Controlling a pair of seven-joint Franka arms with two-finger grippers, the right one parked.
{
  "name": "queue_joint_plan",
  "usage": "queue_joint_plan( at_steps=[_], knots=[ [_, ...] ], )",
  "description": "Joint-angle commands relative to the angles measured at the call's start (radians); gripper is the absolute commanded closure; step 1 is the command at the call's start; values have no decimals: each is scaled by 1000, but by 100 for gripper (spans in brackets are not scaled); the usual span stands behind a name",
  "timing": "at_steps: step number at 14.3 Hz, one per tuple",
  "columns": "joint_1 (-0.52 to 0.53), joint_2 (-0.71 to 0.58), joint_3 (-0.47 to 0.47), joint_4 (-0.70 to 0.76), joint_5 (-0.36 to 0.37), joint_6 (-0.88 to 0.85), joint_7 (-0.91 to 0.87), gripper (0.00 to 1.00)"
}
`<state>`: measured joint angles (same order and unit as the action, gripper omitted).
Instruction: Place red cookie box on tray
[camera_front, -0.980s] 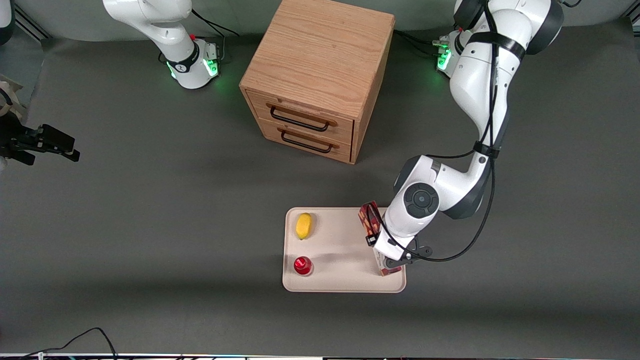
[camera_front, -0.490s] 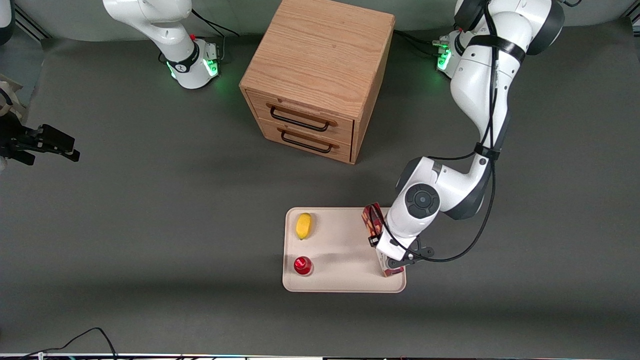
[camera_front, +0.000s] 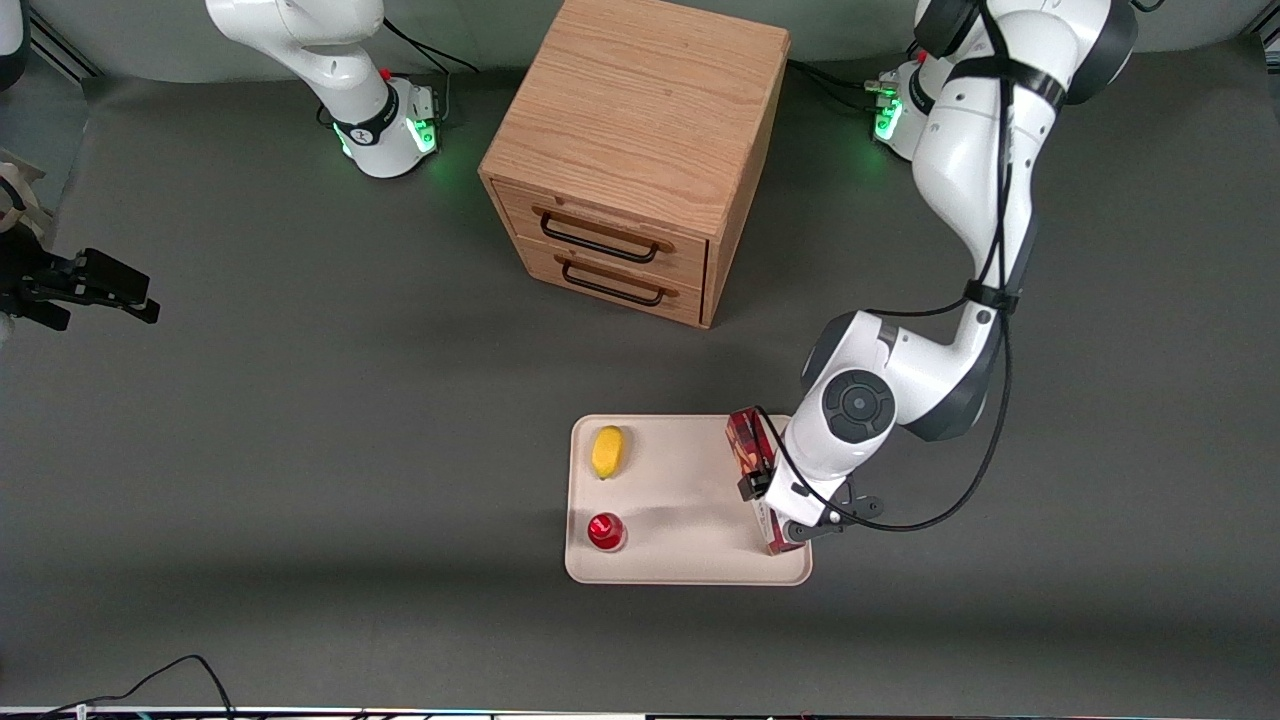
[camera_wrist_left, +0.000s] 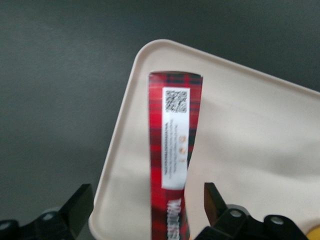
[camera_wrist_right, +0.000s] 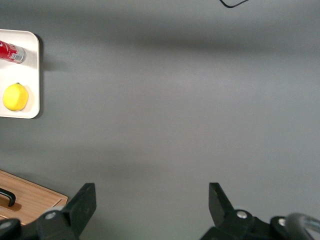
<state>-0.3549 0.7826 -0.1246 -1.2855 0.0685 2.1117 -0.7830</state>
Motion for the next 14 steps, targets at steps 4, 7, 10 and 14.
queue_joint_plan(
  at_steps=[4, 7, 10, 14],
  knots=[
    [33, -172, -4, 132, -64, -445, 10, 0],
    [85, -261, 2, 167, -65, -619, 169, 0],
    [152, -421, 46, 22, -64, -636, 394, 0],
    [152, -636, 181, -271, -36, -523, 621, 0]
  ],
)
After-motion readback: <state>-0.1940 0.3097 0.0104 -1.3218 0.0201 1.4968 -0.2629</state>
